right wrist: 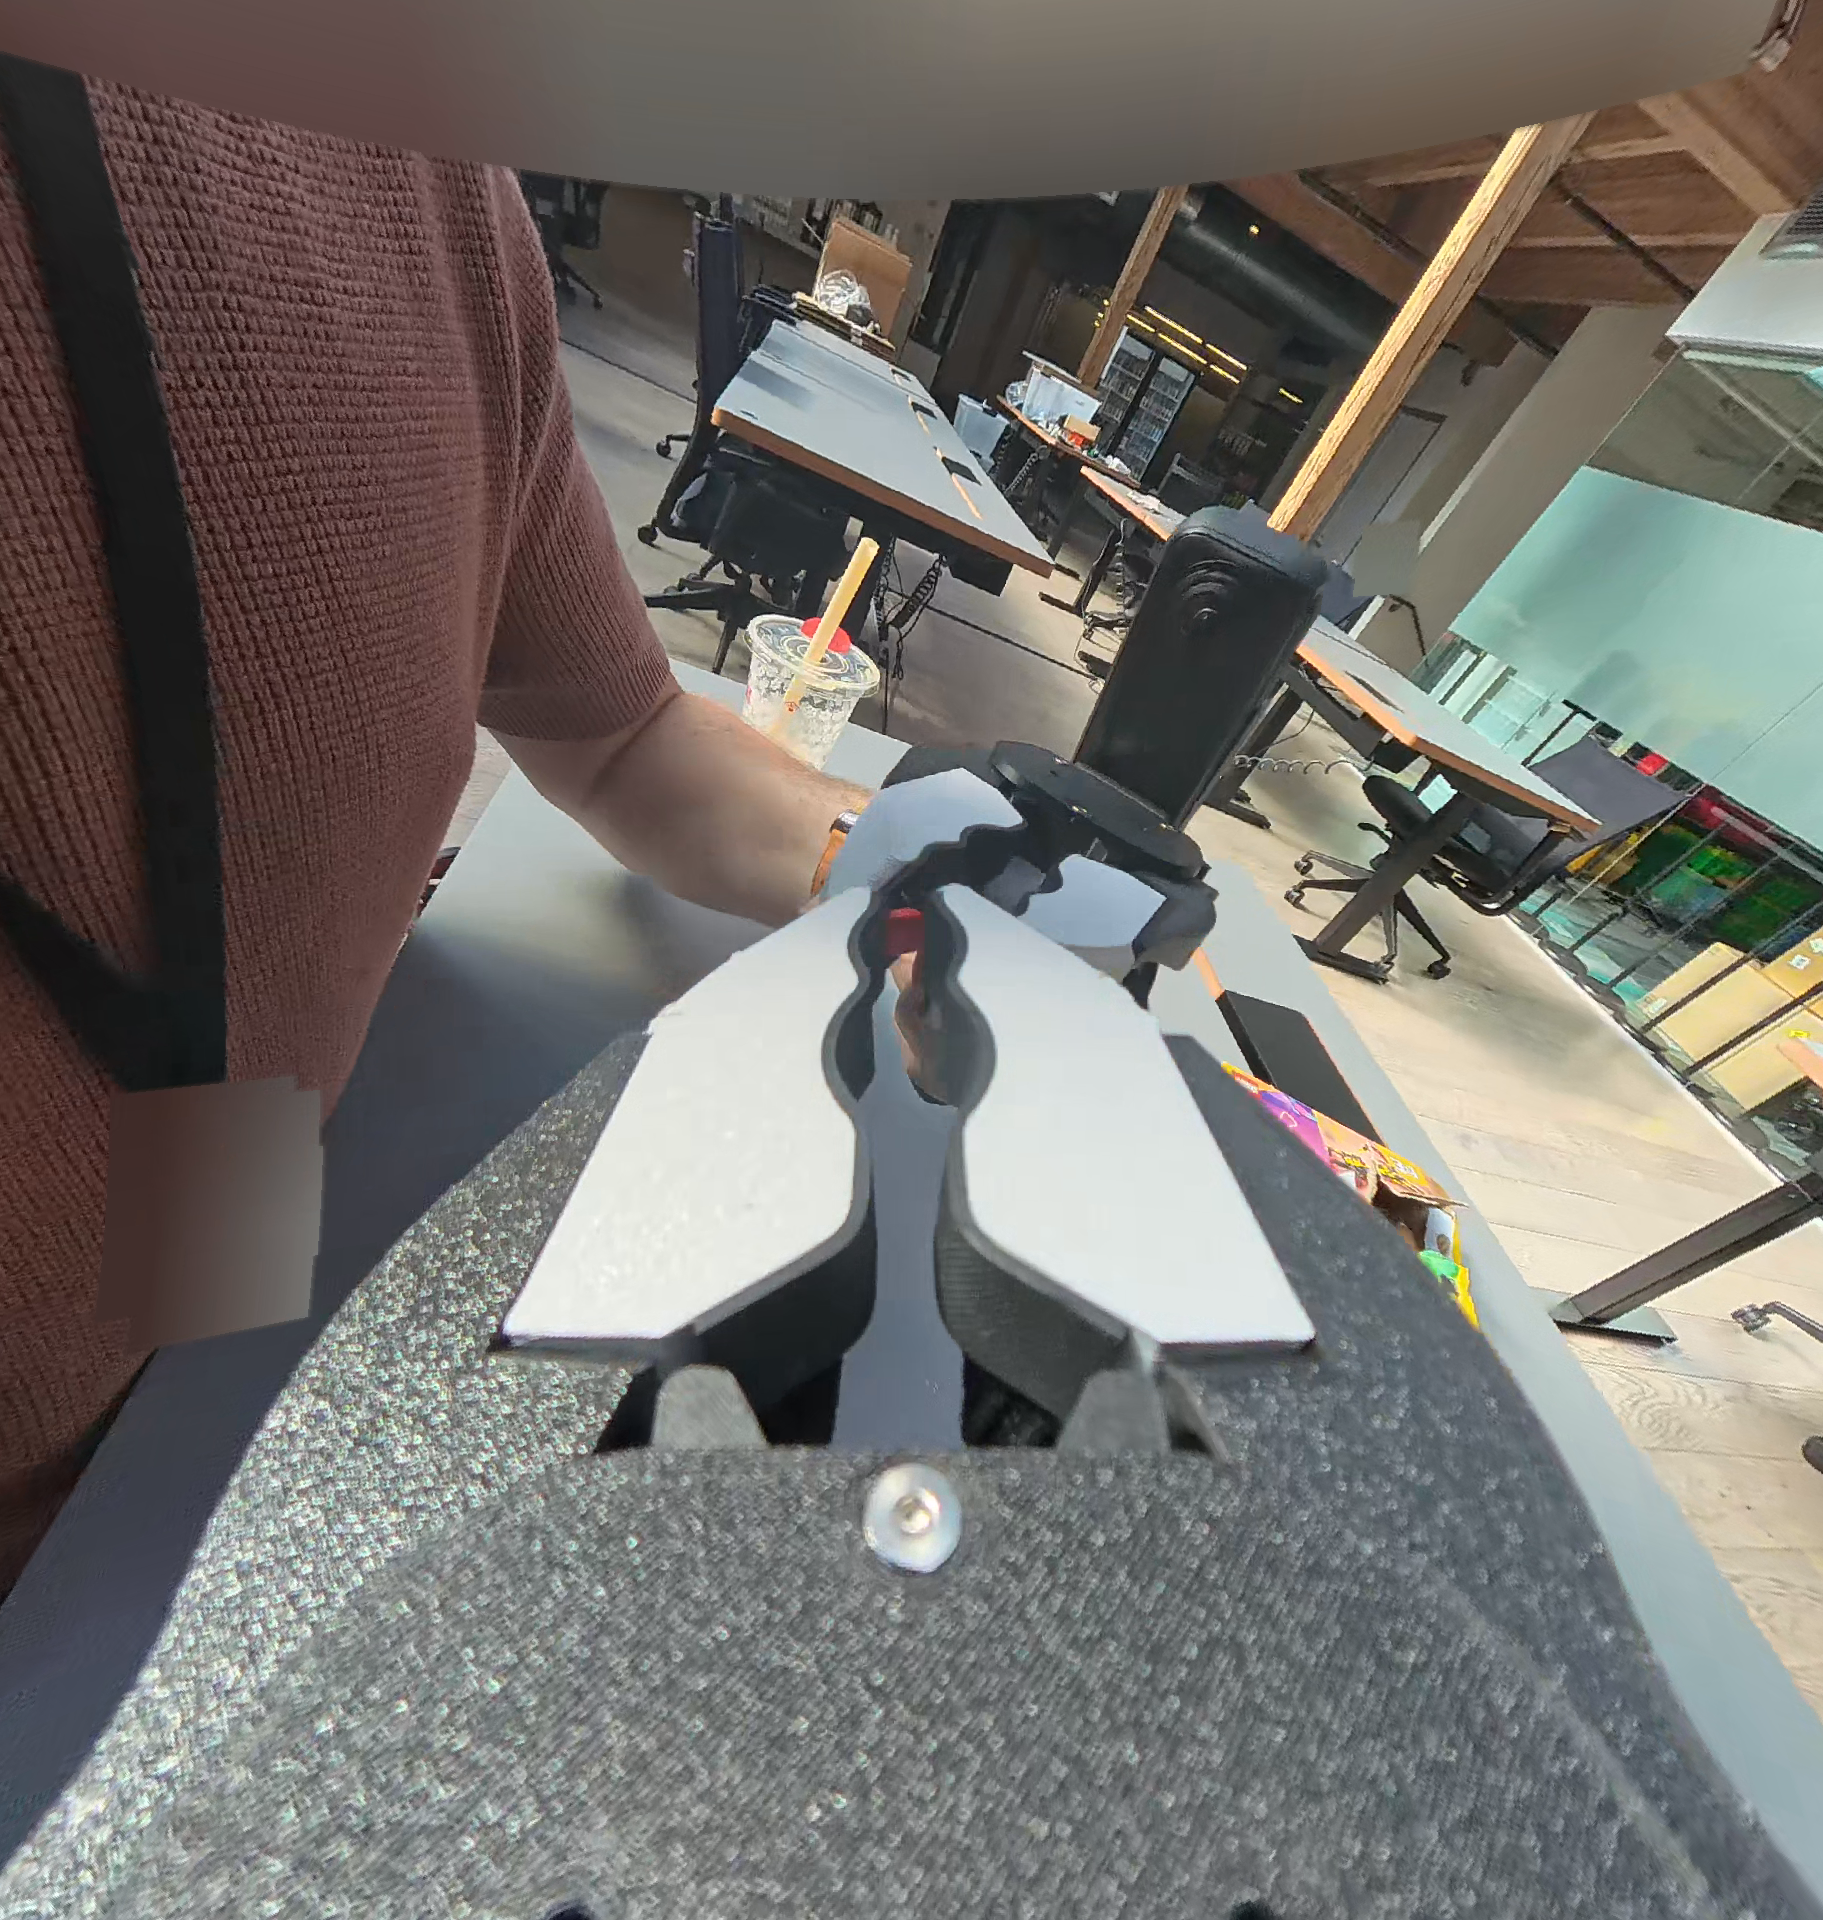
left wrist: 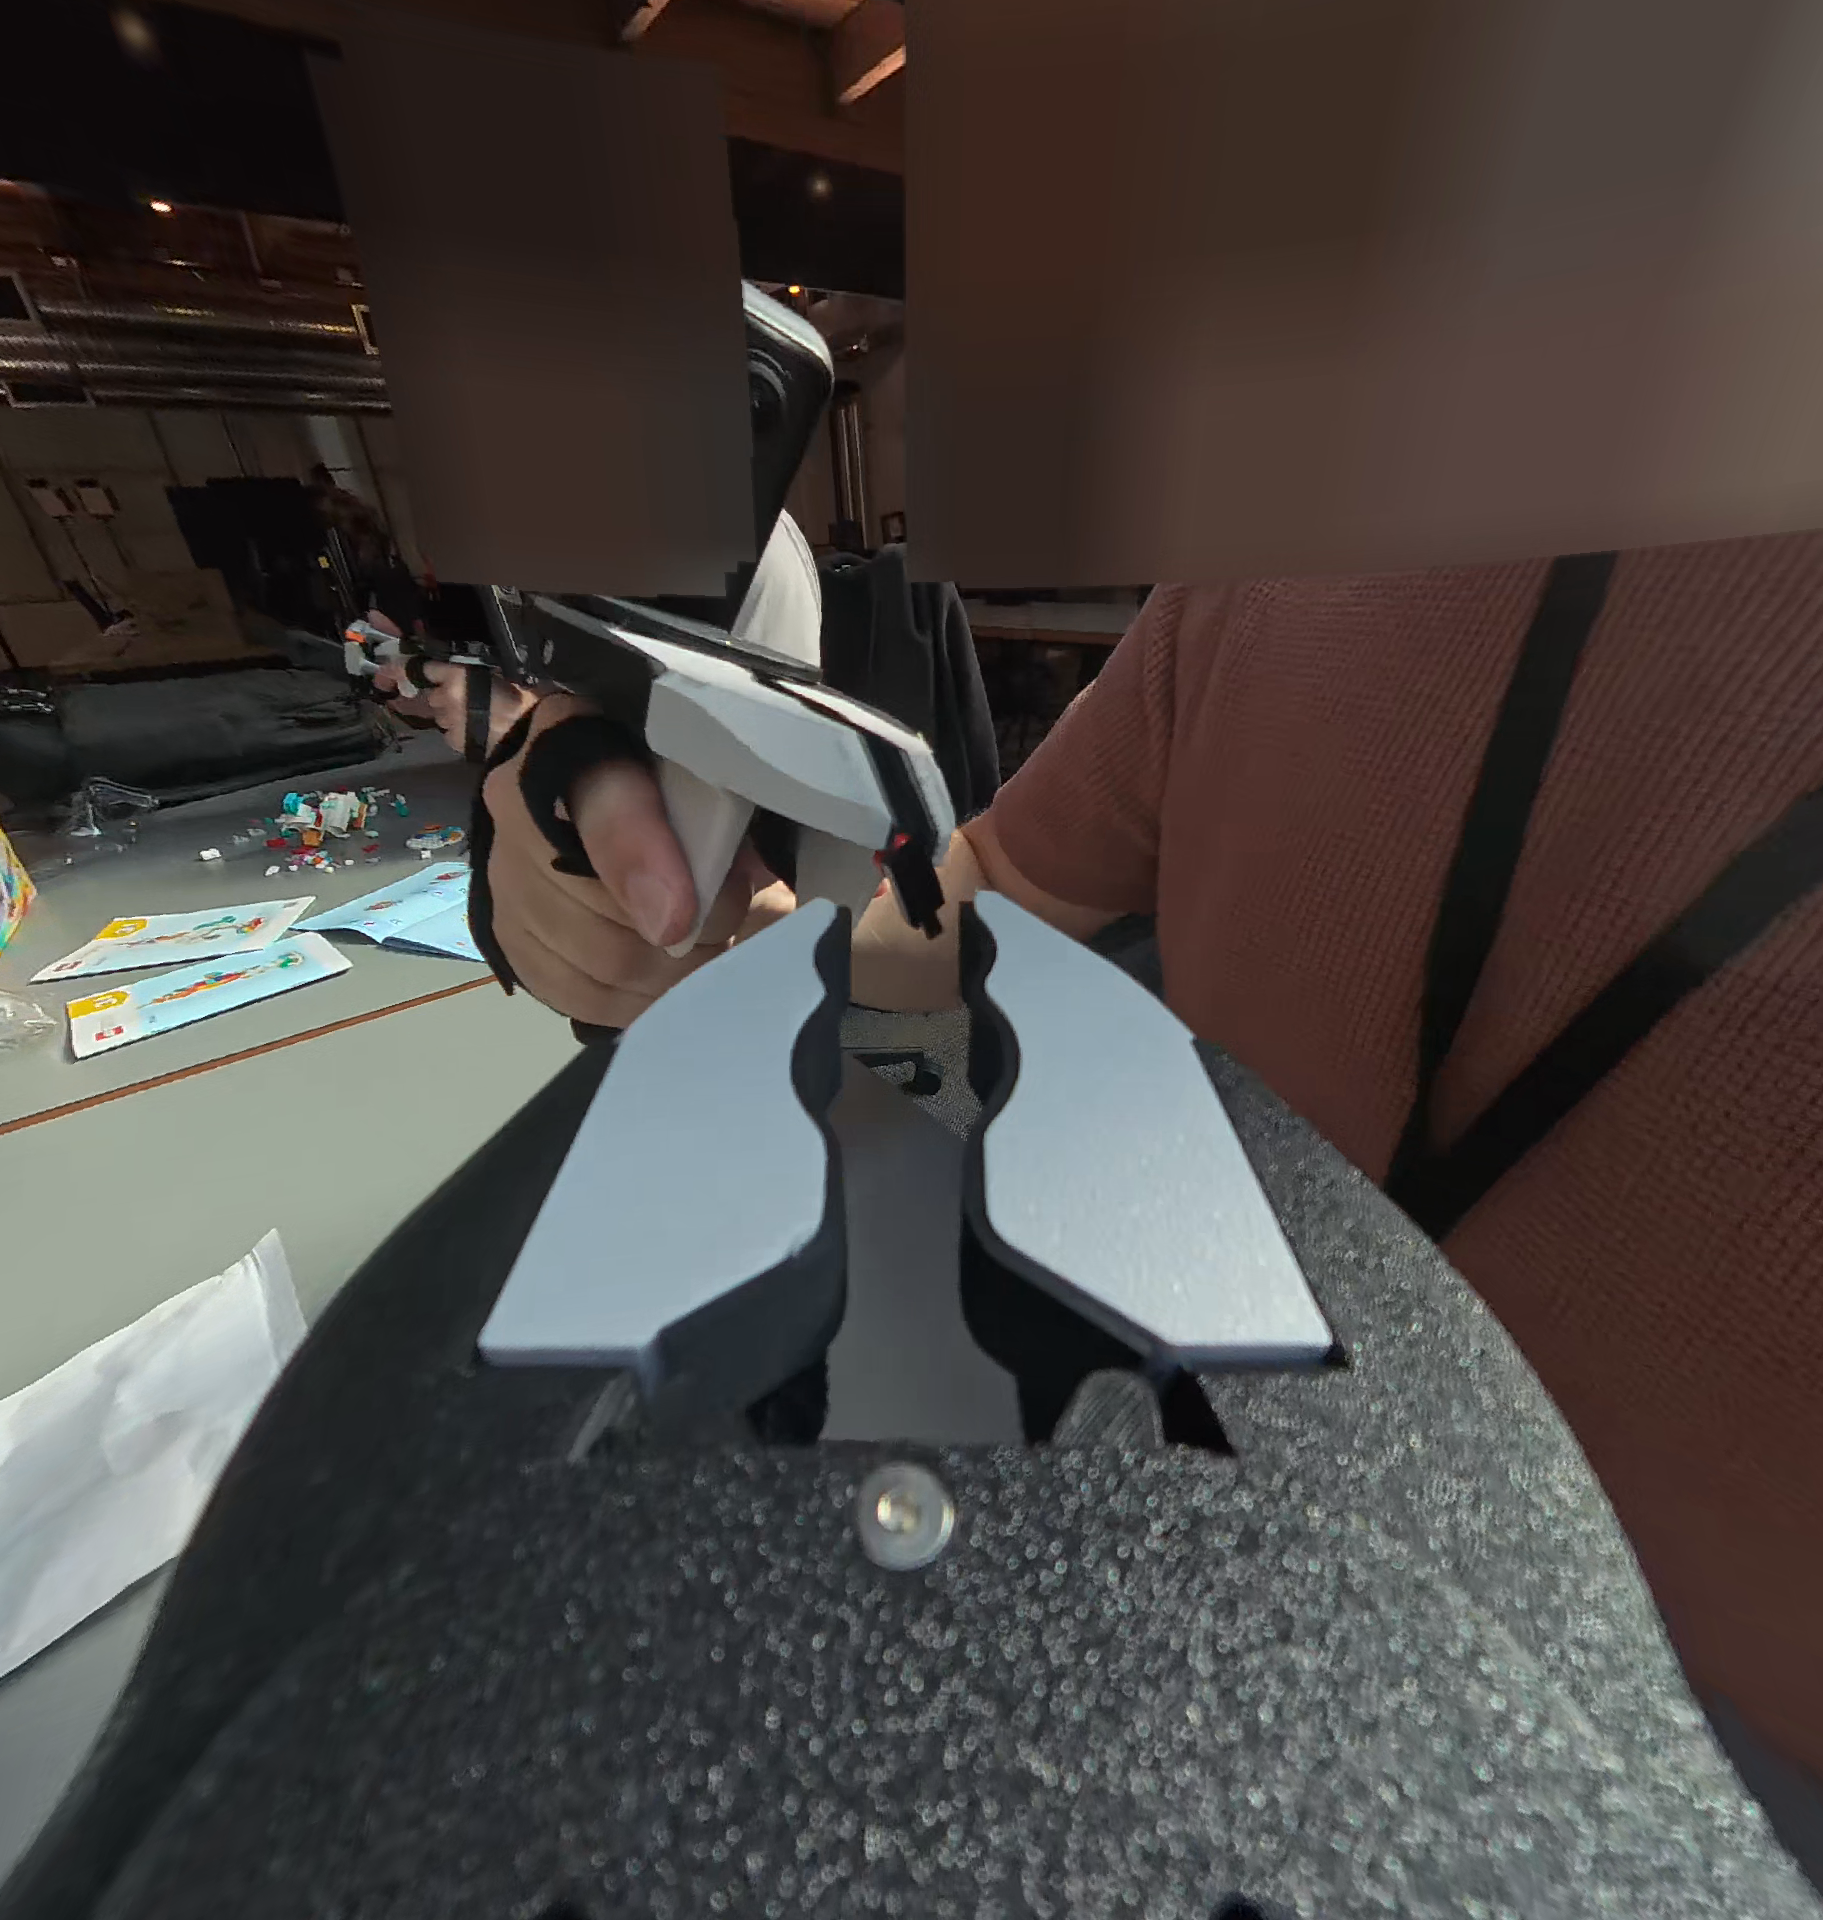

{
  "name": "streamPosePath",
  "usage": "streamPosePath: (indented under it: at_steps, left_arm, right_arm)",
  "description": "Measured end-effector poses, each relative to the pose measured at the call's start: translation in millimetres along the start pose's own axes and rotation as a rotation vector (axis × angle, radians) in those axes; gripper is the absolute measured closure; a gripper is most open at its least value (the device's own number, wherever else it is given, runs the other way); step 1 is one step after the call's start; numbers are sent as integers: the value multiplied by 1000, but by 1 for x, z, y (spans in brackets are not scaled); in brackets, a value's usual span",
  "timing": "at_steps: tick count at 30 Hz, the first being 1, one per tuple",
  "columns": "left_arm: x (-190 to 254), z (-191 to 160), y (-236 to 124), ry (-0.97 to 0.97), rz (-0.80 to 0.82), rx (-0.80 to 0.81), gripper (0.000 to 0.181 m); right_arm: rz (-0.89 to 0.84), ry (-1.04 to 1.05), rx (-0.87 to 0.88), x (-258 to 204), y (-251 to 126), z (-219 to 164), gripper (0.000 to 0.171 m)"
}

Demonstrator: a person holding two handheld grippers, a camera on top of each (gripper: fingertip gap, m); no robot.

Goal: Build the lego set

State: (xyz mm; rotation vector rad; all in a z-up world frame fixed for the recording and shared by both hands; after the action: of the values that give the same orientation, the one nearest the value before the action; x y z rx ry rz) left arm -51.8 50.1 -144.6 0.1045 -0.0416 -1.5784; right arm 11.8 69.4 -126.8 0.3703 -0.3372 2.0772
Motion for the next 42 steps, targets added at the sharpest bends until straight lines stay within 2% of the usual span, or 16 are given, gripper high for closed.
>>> streamPosePath:
  at_steps: [2, 4, 9, 13, 16, 27, 33, 40, 42]
  left_arm:
    - [0, -2, 3, -11, -5, -2, 163]
    - [2, -1, 3, -30, -20, 26, 173]
    - [0, -3, 1, -8, 29, 29, 174]
    - [1, -5, -1, -64, -19, 54, 174]
    - [4, -4, -1, -119, -91, 94, 174]
    - [9, -12, 4, -221, -172, 102, 174]
    - [11, -19, 4, -247, -145, 91, 174]
    - [10, -30, -4, -194, -5, 42, 174]
    - [7, -34, -7, -176, 47, 32, 174]
  right_arm:
    - [-12, -19, -20, 0, 2, -2, 165]
    - [-25, -29, -19, 1, 3, 0, 165]
    - [-39, -52, -30, 1, 4, -2, 164]
    - [-41, -74, -55, 0, 5, -5, 161]
    - [-23, -96, -65, 0, 4, -4, 161]
    - [117, -9, -46, -7, 7, -8, 160]
    - [134, 105, -44, -9, 8, -13, 164]
    - [-41, 205, -124, -11, 11, -25, 164]
    - [-74, 210, -156, -12, 11, -30, 171]
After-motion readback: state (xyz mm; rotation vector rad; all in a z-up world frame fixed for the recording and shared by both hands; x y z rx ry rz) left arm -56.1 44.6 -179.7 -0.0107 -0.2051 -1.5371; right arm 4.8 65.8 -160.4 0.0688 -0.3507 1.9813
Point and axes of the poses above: each gripper's, where its closed fingertips meet, y out along the fingers, z out of its top, x = y × z across the jaws, the point moved 4 cm from there along -y, back along the fingers
